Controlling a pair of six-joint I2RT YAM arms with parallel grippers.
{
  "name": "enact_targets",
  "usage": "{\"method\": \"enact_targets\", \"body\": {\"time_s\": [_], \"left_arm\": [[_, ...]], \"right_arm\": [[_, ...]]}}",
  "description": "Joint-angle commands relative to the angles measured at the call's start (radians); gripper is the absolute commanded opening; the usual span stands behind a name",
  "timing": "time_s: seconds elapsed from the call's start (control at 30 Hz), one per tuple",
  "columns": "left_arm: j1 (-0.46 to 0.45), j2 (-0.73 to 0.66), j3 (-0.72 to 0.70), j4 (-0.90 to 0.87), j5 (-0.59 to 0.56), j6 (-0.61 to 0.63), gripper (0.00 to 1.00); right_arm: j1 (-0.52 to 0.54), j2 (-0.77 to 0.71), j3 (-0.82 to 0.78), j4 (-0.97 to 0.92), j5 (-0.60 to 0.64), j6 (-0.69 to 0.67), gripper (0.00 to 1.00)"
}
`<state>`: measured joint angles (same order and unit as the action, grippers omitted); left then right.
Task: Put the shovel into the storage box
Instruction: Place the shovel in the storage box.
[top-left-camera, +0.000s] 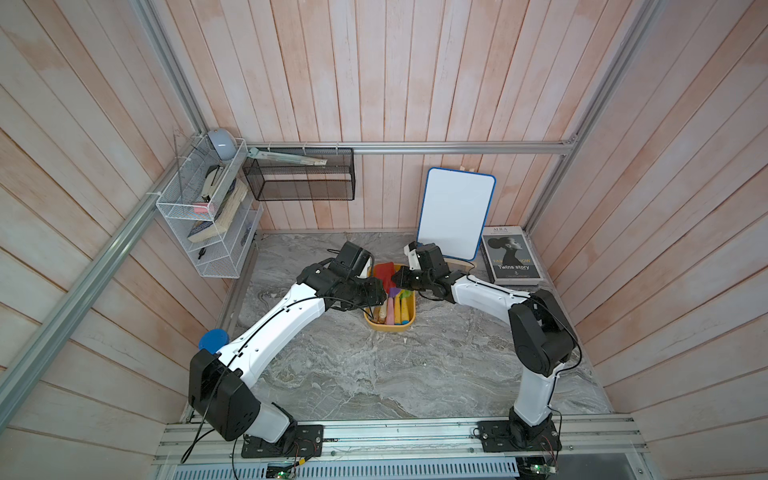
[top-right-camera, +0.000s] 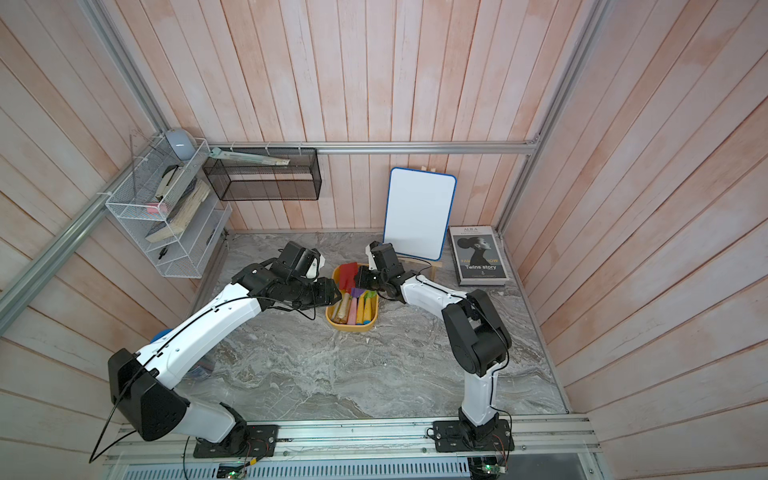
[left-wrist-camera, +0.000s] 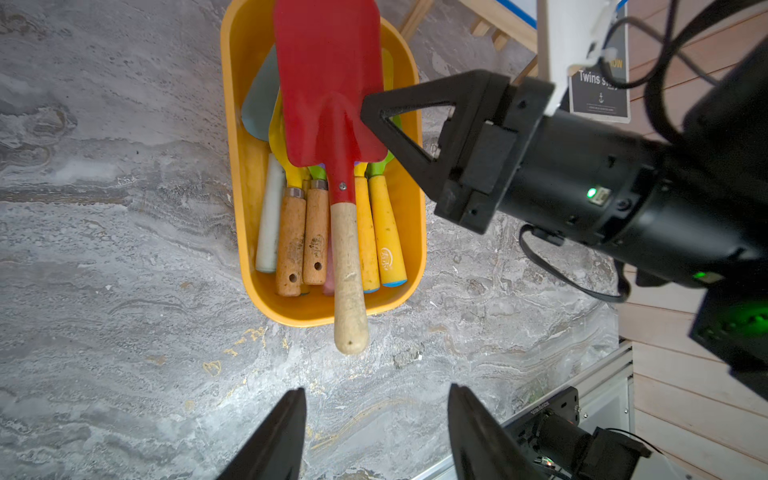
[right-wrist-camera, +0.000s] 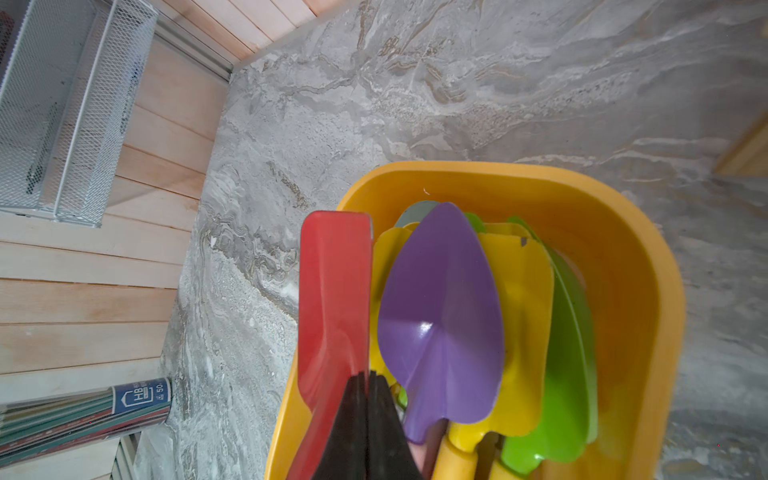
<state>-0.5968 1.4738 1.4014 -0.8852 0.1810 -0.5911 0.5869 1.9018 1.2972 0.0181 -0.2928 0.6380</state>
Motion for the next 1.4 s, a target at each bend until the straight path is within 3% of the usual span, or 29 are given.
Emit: {"method": "enact_targets", "body": {"time_s": [0.0, 0.6, 1.37], "left_arm": [[-0.004, -0.044, -0.020, 0.050, -0.026, 0.007, 0.60], [-0.003, -0.148, -0.090, 0.129, -0.054, 0.010, 0.60], [-0.001, -0.161, -0.111, 0.147, -0.058, 0.030, 0.60]], "right_arm": [[-0.003, 0.024, 0.005, 0.043, -0.038, -0.021, 0.00], [-0.007, 0.126, 0.012, 0.132, -0.048, -0.041, 0.00], [-0.008, 0.169, -0.036, 0.213, 0.009, -0.037, 0.00]]}}
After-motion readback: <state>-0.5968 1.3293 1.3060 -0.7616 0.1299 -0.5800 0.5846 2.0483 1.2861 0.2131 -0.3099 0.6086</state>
